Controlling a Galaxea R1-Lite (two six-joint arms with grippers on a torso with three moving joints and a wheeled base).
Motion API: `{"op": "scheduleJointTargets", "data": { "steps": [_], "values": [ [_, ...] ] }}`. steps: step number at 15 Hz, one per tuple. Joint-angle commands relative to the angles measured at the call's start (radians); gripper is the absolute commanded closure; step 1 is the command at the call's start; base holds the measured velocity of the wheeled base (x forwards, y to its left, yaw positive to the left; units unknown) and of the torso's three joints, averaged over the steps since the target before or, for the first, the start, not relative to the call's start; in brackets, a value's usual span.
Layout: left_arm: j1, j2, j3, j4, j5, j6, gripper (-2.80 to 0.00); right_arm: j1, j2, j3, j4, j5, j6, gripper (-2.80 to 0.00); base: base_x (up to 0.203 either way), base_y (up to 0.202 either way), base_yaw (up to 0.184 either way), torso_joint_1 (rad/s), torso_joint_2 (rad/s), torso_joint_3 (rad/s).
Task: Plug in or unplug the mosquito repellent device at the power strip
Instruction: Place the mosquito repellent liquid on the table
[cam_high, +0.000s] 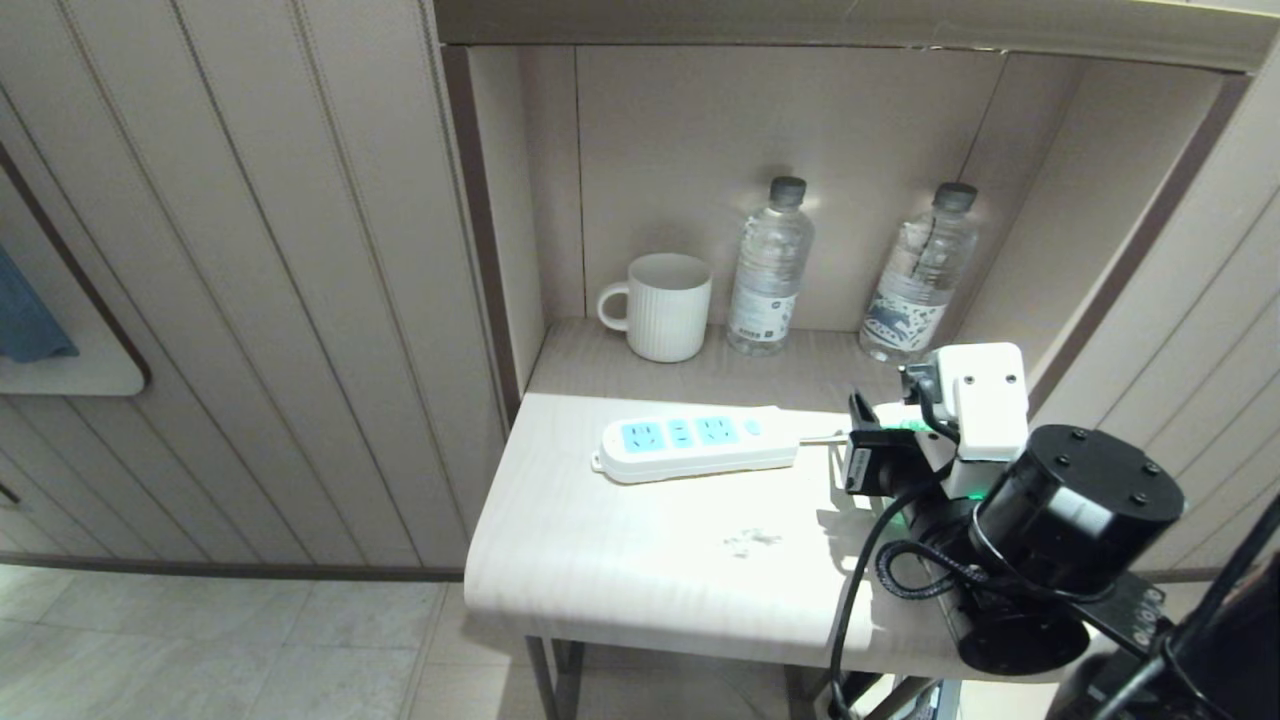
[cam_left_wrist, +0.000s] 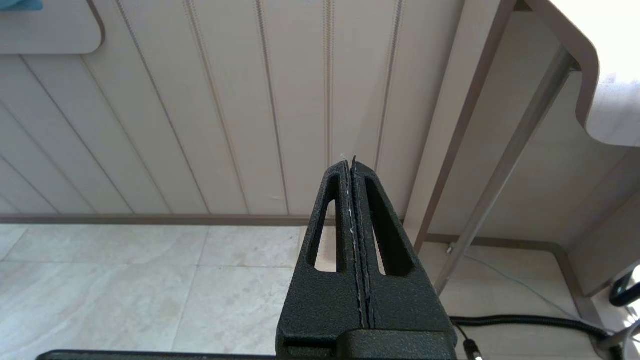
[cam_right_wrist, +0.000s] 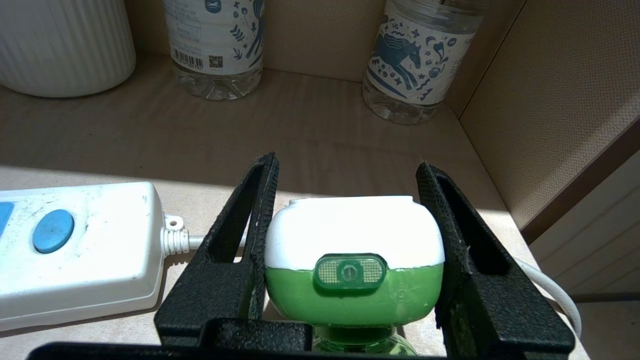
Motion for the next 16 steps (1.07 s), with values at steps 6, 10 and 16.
{"op": "scheduleJointTargets", "data": {
  "steps": [6,10,16],
  "values": [
    [0.0,0.0,0.0,0.001,0.0,0.0,0.0,-0.033,0.067,-0.049,-0.047,0.0,-0.011,0.0,0.0,0.0,0.0,0.0,0.0,0.0],
    [0.0,0.0,0.0,0.001,0.0,0.0,0.0,-0.045,0.074,-0.056,-0.047,0.0,-0.02,-2.8,0.0,0.0,0.0,0.0,0.0,0.0],
    [0.0,0.0,0.0,0.001,0.0,0.0,0.0,-0.028,0.001,-0.047,-0.047,0.0,-0.049,-2.8,0.0,0.0,0.0,0.0,0.0,0.0]
  ]
}}
